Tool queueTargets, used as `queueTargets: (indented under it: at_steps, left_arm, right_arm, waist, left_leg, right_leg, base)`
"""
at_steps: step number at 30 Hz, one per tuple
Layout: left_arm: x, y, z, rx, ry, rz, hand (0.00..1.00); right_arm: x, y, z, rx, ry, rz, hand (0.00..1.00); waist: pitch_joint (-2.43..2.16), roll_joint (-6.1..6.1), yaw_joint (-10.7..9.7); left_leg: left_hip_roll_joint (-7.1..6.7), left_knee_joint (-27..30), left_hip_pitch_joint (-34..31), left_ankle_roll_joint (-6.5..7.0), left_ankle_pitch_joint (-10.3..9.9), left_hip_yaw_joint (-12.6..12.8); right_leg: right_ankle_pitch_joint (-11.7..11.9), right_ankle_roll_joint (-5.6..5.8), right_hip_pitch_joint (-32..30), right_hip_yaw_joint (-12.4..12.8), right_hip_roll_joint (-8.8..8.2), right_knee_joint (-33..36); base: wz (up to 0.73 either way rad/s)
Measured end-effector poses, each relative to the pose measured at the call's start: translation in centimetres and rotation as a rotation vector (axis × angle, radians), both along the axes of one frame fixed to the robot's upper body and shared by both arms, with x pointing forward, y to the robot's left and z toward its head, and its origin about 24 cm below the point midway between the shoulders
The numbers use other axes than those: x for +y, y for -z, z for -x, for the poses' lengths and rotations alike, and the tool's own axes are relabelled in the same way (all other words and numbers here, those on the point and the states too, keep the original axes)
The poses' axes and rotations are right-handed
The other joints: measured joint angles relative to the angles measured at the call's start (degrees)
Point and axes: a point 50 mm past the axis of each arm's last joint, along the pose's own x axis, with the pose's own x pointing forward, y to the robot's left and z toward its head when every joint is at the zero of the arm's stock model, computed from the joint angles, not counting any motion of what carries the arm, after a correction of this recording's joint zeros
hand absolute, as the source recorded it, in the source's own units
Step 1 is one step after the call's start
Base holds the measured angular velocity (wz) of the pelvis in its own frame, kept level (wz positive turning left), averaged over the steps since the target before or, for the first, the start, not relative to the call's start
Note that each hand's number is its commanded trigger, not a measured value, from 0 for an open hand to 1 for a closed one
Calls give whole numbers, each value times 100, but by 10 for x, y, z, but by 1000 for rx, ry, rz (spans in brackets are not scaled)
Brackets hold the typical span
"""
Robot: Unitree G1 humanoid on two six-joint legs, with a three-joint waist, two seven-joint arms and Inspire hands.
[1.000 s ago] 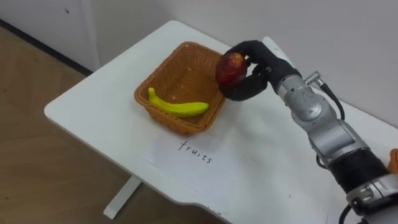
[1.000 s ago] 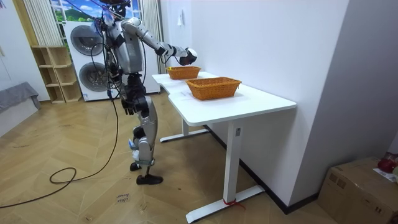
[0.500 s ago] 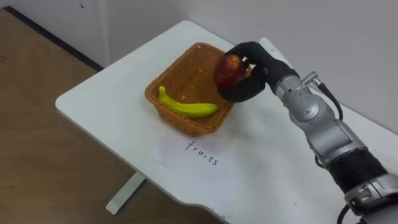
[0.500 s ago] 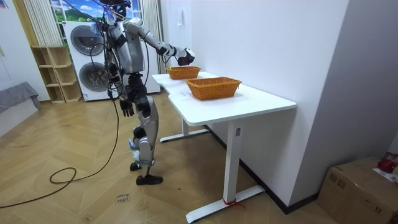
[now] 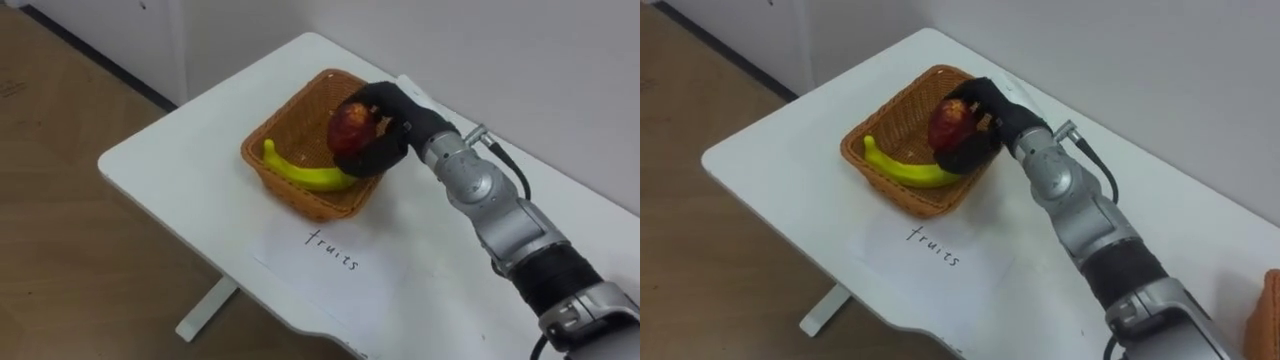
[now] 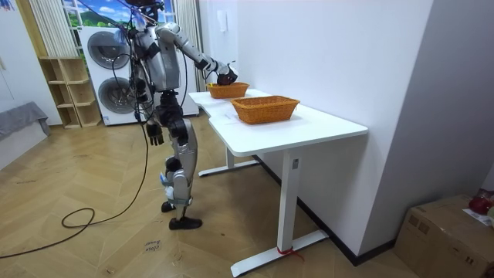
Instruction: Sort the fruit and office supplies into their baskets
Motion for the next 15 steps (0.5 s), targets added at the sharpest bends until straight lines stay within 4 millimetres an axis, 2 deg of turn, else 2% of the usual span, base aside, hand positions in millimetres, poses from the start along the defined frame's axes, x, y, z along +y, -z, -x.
queueTargets:
  at_steps: [5, 13, 15]
  left_arm:
    - [1, 1, 5, 39, -3, 16, 0]
    - [0, 1, 5, 46, -3, 24, 0]
    - [0, 1, 6, 49, -5, 23, 0]
  right_arm:
    - [2, 4, 0, 30, 5, -1, 100]
    - [2, 10, 1, 58, 17, 1, 100]
    - [-1, 16, 1, 82, 29, 10, 85]
  waist:
    - [5, -60, 31]
    - [10, -56, 130]
    - [21, -42, 147]
  left_leg:
    - [-8, 12, -26, 0, 0, -18]
    - [-8, 12, -16, 1, 0, -19]
    - [-9, 10, 41, 1, 0, -39]
  right_leg:
    - [0, 0, -9, -37, -2, -1]
    - [0, 0, 6, -31, 29, -7]
    - [-1, 1, 75, -34, 30, -21]
  base:
    - [2]
    - [0]
    - [7]
